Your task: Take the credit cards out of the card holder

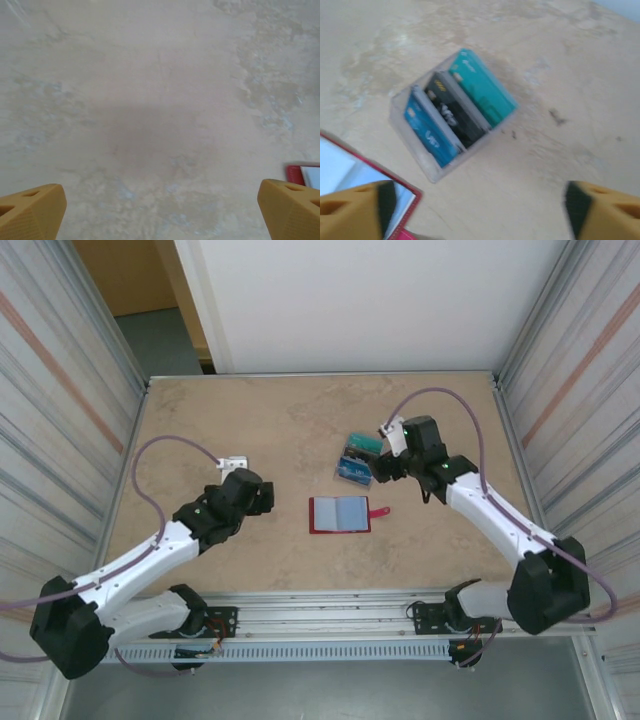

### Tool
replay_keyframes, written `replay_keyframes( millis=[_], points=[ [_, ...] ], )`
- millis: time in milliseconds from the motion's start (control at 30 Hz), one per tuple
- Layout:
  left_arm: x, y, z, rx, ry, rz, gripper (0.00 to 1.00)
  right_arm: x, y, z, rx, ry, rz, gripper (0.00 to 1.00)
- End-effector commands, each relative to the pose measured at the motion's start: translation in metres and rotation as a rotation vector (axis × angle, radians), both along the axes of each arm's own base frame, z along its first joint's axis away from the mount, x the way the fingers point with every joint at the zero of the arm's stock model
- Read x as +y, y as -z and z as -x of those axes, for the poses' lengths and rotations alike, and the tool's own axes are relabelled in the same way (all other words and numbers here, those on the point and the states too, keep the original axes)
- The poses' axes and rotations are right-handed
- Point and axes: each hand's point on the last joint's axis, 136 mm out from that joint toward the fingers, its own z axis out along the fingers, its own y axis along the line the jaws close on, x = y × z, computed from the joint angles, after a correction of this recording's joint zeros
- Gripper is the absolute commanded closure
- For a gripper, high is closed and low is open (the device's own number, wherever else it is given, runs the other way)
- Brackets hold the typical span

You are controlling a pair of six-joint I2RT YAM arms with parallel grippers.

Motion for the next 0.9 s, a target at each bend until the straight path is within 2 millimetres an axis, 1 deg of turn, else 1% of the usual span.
replay_keyframes(
  millis=[0, 133, 200, 233, 400, 533, 667, 867],
  points=[
    [0.027, -0.015, -0.004, -0.098, -0.043, -0.111, 0.01, -0.033, -0.009, 0.005, -0.049, 0.186, -0.068, 0.01],
    [0.041, -0.028, -0.008, -0.190, -0.062, -0.119, 0.01, -0.072, -0.010, 0.018, -0.099, 0.355, -0.086, 0.01],
    [0.049, -0.032, -0.010, -0.227, -0.075, -0.110, 0.01, -0.091, -0.006, 0.026, -0.117, 0.437, -0.097, 0.01],
    [0.054, -0.033, -0.010, -0.238, -0.085, -0.103, 0.01, -0.098, -0.011, 0.030, -0.143, 0.466, -0.114, 0.01],
    [0.076, -0.036, -0.013, -0.282, -0.131, -0.057, 0.01, -0.129, -0.012, 0.043, -0.199, 0.598, -0.162, 0.01],
    [0.092, -0.033, -0.015, -0.319, -0.164, -0.061, 0.01, -0.147, -0.013, 0.048, -0.235, 0.681, -0.182, 0.01],
    [0.104, -0.027, -0.018, -0.357, -0.172, -0.091, 0.01, -0.160, -0.004, 0.050, -0.223, 0.745, -0.183, 0.01],
    [0.122, -0.011, -0.028, -0.376, -0.188, -0.099, 0.01, -0.165, 0.006, 0.044, -0.248, 0.748, -0.179, 0.01]
  ],
)
